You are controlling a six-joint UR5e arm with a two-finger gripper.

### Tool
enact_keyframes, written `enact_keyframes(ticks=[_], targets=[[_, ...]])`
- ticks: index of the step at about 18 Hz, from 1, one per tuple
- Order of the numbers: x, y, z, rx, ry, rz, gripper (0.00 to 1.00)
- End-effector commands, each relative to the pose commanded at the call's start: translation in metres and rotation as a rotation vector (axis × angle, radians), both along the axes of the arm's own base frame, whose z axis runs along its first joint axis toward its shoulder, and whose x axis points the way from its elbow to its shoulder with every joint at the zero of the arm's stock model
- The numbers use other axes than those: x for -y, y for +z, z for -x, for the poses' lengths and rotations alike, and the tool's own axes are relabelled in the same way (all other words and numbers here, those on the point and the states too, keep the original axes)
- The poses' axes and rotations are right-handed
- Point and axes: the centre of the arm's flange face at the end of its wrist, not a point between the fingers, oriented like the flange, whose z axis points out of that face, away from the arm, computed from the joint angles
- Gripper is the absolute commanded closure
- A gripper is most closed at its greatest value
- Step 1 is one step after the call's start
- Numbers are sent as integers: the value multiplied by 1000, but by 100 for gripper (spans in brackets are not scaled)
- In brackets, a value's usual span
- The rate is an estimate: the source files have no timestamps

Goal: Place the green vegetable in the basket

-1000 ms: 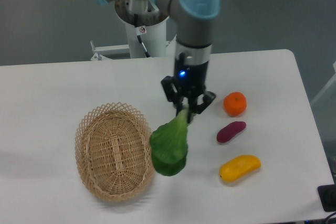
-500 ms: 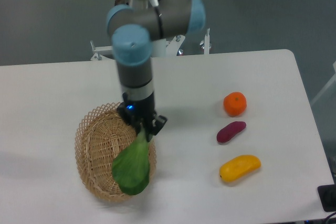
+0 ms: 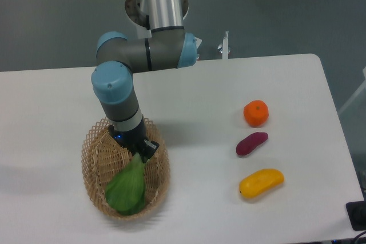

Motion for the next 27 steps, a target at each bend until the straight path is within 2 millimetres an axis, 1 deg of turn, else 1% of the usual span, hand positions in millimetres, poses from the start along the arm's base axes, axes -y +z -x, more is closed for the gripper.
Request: enact_keyframes(ticks=[3,6,7,8,9,10,14,16,17,19,21,22,23,25,27], targets=[[0,-7,-1,3,3,7,75],[0,-7,-1,5,1,7,73],[0,-7,-1,4,1,6,70],[0,-6,-1,3,0,5,50],[-1,-5,0,2,0,2,17],[-2,-2,0,-1,4,-4,0],[-2,25,2,-24,6,-45,0],[-8,47,8,-47,13,-76,0],[-9,54,13,-55,19,-90,0],[-7,67,29,-62,37,-115,0],[-2,94,49,-92,66,-156,0],[-1,106,62,-106,86,-172,0],[5,112,75,-111,106,-169,0],[15,116,92,-104,117,-151,0],[35,132,105,-109,29,-104,0]])
